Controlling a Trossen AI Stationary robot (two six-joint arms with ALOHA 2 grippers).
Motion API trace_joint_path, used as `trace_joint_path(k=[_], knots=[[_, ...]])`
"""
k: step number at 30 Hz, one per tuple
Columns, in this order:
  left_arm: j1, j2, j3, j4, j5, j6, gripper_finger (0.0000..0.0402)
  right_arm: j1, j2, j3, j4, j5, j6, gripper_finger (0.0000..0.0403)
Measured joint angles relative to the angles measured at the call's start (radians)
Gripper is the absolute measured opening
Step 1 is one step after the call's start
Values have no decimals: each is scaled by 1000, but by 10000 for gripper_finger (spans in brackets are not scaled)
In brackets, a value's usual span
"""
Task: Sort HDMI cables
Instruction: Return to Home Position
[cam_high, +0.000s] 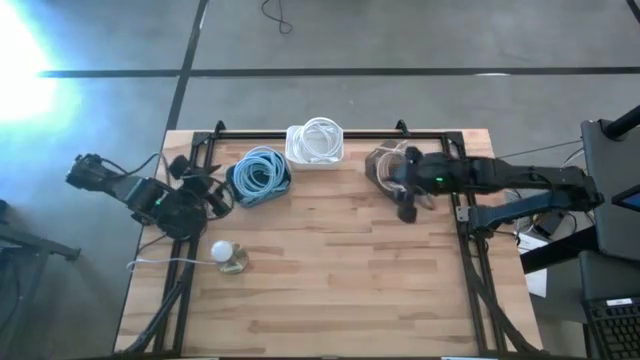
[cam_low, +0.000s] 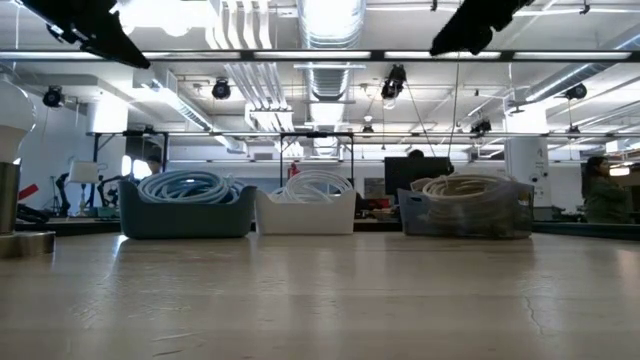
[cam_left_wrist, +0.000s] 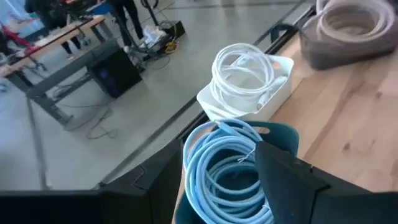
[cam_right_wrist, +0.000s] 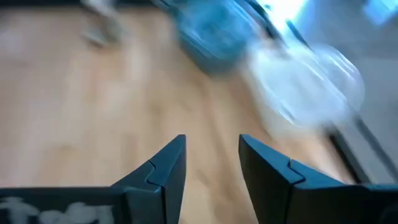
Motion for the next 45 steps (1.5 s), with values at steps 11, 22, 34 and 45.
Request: trace_joint_path(k=[11, 22, 34, 45], knots=[[-90, -181, -138, 327, 167, 309, 207, -22, -435, -476, 544, -233, -26, 127], [-90, -268, -343, 1002, 527, 772, 207, -22, -697, -742, 738, -235, 28, 106], [-86, -591, -562, 1113, 546, 825, 207, -22, -951, -846, 732, -238, 20, 102], [-62, -686, -681, 1172, 534, 863, 207, -22, -1031, -977, 761, -238, 56, 102]])
